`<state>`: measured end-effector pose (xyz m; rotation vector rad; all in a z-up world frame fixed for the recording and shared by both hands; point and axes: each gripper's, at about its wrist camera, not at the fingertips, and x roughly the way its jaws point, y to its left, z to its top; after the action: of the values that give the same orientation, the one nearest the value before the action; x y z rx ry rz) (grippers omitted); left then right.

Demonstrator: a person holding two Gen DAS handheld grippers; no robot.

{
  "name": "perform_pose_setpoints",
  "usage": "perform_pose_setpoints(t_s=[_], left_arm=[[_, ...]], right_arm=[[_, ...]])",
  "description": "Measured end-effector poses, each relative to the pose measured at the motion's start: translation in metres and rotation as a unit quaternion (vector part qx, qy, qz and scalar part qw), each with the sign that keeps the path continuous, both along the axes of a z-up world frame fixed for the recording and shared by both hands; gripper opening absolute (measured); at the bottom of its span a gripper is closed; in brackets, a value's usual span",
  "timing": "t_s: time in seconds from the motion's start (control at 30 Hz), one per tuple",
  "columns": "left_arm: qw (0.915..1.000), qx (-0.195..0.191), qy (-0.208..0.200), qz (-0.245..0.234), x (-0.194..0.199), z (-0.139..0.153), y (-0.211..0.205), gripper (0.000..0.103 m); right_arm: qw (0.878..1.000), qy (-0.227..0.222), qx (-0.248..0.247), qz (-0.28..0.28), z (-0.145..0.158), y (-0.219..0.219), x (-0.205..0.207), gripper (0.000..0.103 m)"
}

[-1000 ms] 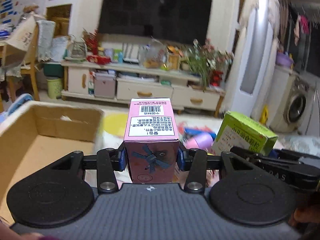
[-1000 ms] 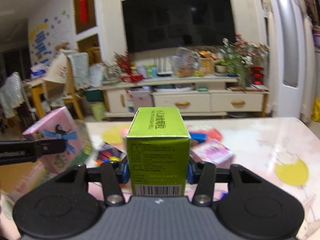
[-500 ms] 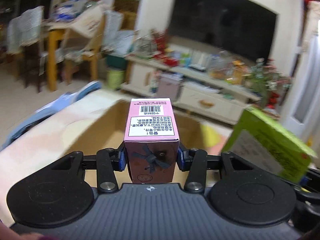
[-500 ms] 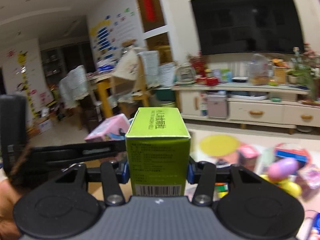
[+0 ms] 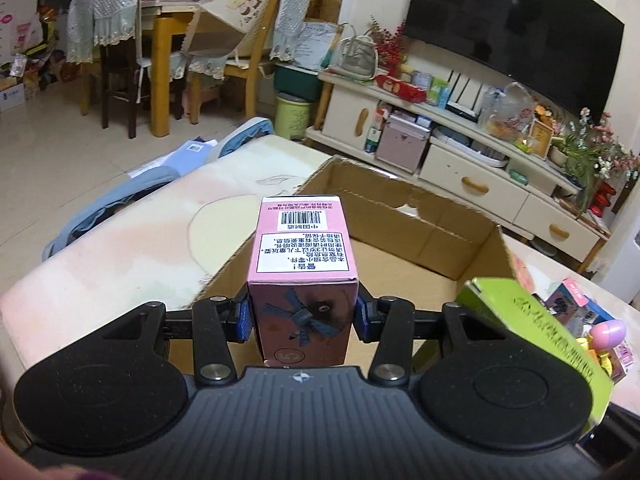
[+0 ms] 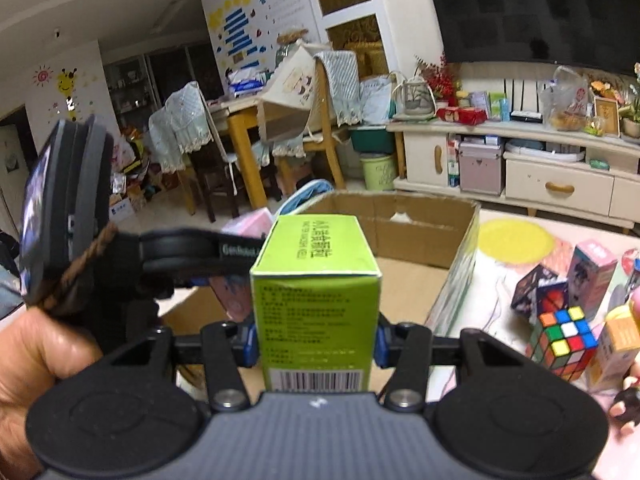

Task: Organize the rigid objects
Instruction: 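Carry the pink box and green box into the cardboard box and release both, then return both tools to the table toward the doll and tissue pack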

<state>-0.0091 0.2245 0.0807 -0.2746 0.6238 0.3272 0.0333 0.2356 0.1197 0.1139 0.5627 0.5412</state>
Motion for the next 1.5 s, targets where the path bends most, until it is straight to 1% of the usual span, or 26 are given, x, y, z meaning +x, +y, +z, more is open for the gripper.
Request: perform_pose_setpoints(t_s=[0.13, 0.33, 0.4, 0.43, 0.47, 0.5, 0.53, 0.57, 0.6, 0.63, 0.67, 0.7, 0.73, 0.8, 0.87, 0.93, 0.97, 1.0, 1.1, 1.17, 1.2, 1.37, 1.5], left_arm=[[0.9999, 0.002, 0.011, 0.01, 0.005, -0.002, -0.001, 0.057], [0.9996, 0.006, 0.026, 0.014, 0.007, -0.003, -0.004, 0.058], [0.9995, 0.004, 0.025, 0.017, 0.006, -0.002, -0.004, 0.058], [0.9996, 0.006, 0.021, 0.018, 0.005, -0.001, -0.005, 0.06], [0.9996, 0.01, 0.018, 0.019, 0.004, 0.001, -0.005, 0.062], [0.9996, 0.013, 0.014, 0.02, 0.004, 0.002, -0.006, 0.066], [0.9996, 0.014, 0.01, 0.021, 0.003, 0.004, -0.007, 0.07], [0.9997, 0.013, 0.007, 0.021, 0.003, 0.005, -0.007, 0.072], [0.9998, 0.01, 0.004, 0.019, 0.003, 0.005, -0.007, 0.076], [0.9999, 0.005, 0.0, 0.012, 0.002, 0.006, -0.008, 0.081], [1.0, 0.0, -0.002, 0.003, 0.002, 0.007, -0.01, 0.084], [1.0, -0.003, -0.006, -0.005, 0.002, 0.006, -0.011, 0.09], [0.9998, -0.006, -0.01, -0.013, 0.001, 0.007, -0.014, 0.097], [0.9992, -0.012, -0.021, -0.031, 0.001, 0.009, -0.019, 0.101], [0.9981, -0.018, -0.029, -0.052, 0.001, 0.01, -0.023, 0.103], [0.9967, -0.024, -0.033, -0.07, 0.001, 0.01, -0.027, 0.103], [0.9961, -0.026, -0.034, -0.077, 0.002, 0.009, -0.029, 0.103], [0.9956, -0.024, -0.034, -0.084, 0.002, 0.009, -0.032, 0.103], [0.9941, -0.012, -0.035, -0.102, 0.004, 0.007, -0.038, 0.103], [0.9936, -0.011, -0.035, -0.106, 0.004, 0.007, -0.041, 0.103], [0.9933, -0.012, -0.036, -0.109, 0.005, 0.006, -0.041, 0.103], [0.9914, -0.016, -0.036, -0.125, 0.009, 0.005, -0.044, 0.103], [0.9892, -0.008, -0.039, -0.141, 0.009, 0.006, -0.045, 0.103]], right_arm=[[1.0, 0.002, -0.015, 0.004, -0.006, 0.01, -0.002, 0.05], [1.0, 0.011, -0.022, 0.006, -0.016, 0.015, -0.003, 0.05], [0.999, 0.01, -0.029, 0.01, -0.017, 0.016, -0.004, 0.052], [0.999, 0.006, -0.032, 0.009, -0.017, 0.016, -0.006, 0.052], [0.999, 0.004, -0.034, 0.01, -0.016, 0.017, -0.007, 0.055], [0.999, 0.001, -0.034, 0.011, -0.016, 0.016, -0.008, 0.06], [0.999, -0.002, -0.032, 0.011, -0.015, 0.016, -0.01, 0.062], [1.0, -0.005, -0.029, 0.011, -0.014, 0.014, -0.013, 0.066], [1.0, -0.007, -0.025, 0.013, -0.012, 0.013, -0.016, 0.069], [1.0, -0.01, -0.022, 0.014, -0.011, 0.011, -0.019, 0.071], [1.0, -0.015, -0.021, 0.013, -0.009, 0.009, -0.023, 0.074], [0.999, -0.023, -0.021, 0.011, -0.007, 0.007, -0.027, 0.079], [0.999, -0.031, -0.021, 0.007, -0.005, 0.003, -0.032, 0.081], [0.999, -0.041, -0.024, -0.002, -0.003, -0.004, -0.038, 0.082], [0.998, -0.051, -0.027, -0.017, 0.0, -0.013, -0.045, 0.084], [0.997, -0.061, -0.028, -0.032, 0.001, -0.023, -0.051, 0.087], [0.997, -0.067, -0.03, -0.039, 0.001, -0.028, -0.054, 0.091], [0.996, -0.073, -0.033, -0.048, 0.001, -0.033, -0.057, 0.094], [0.993, -0.081, -0.042, -0.074, -0.001, -0.046, -0.061, 0.096], [0.991, -0.082, -0.045, -0.095, -0.004, -0.054, -0.062, 0.097], [0.99, -0.082, -0.045, -0.106, -0.005, -0.058, -0.062, 0.1], [0.985, -0.084, -0.052, -0.143, -0.012, -0.078, -0.064, 0.101], [0.983, -0.076, -0.047, -0.16, -0.017, -0.09, -0.066, 0.101]])
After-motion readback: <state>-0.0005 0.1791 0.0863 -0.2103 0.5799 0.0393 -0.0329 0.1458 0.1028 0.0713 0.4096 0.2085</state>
